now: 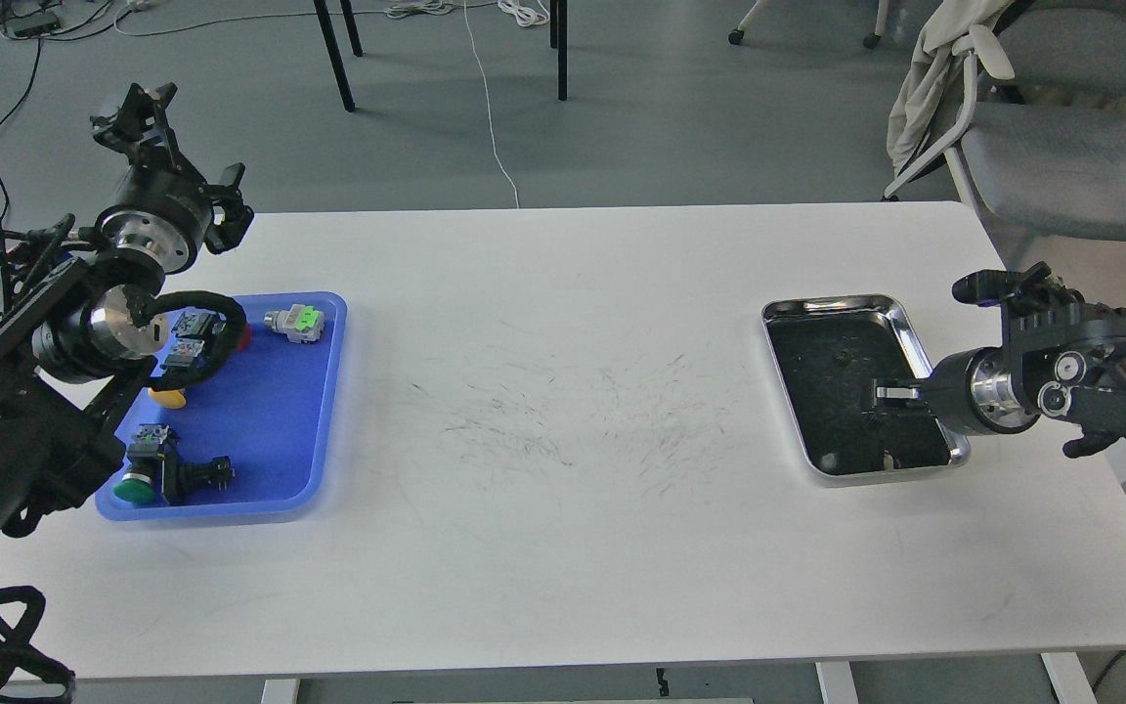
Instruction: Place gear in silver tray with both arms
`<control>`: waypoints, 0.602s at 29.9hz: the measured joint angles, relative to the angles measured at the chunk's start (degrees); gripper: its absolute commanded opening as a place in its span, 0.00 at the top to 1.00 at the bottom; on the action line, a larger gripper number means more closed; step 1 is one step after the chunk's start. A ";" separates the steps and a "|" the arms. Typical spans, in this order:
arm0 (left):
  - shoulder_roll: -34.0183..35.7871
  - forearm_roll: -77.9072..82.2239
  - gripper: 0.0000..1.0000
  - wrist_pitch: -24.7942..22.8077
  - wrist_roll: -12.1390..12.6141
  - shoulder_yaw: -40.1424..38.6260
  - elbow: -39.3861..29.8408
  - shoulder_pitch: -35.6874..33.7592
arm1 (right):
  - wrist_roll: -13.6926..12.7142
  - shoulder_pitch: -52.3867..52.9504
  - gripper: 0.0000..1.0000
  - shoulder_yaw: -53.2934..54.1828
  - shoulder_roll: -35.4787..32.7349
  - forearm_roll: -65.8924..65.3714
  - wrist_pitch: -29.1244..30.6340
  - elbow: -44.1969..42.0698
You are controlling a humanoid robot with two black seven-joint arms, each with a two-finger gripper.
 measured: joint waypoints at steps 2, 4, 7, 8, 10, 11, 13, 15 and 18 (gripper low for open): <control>0.00 0.00 0.02 -0.01 0.00 0.00 0.00 0.00 | -0.01 0.18 0.06 0.99 -0.24 0.28 -0.01 -0.17; 0.01 0.00 0.02 -0.01 0.00 0.00 0.00 0.00 | -0.02 0.35 0.06 2.69 -0.44 0.53 -0.04 -0.25; 0.07 0.00 0.02 0.00 0.07 0.00 0.00 -0.13 | 0.03 0.48 0.06 7.37 -1.13 1.04 -0.38 -0.82; 0.12 -0.01 0.02 0.00 0.09 0.00 0.00 -0.31 | 0.06 0.48 0.06 9.38 -1.48 1.21 -0.60 -1.37; 0.22 -0.01 0.02 0.05 0.17 0.00 -0.01 -0.66 | 0.44 0.21 0.06 14.84 -2.42 1.62 -1.47 -3.03; 0.26 -0.01 0.02 0.06 0.24 0.00 -0.01 -0.75 | 0.93 -0.03 0.06 17.60 -2.87 1.91 -1.77 -3.79; 0.34 -0.01 0.02 0.06 0.35 -0.01 -0.02 -1.19 | 3.24 -1.17 0.06 25.51 -3.57 3.75 -2.24 -5.59; 0.58 -0.01 0.02 0.10 0.56 -0.10 -0.19 -1.50 | 5.44 -3.17 0.06 33.31 -3.65 6.86 -2.60 -7.08; 2.14 -0.08 0.02 0.28 1.20 -0.34 -2.62 -1.74 | 6.95 -7.02 0.06 47.19 -3.52 12.82 -3.00 -8.60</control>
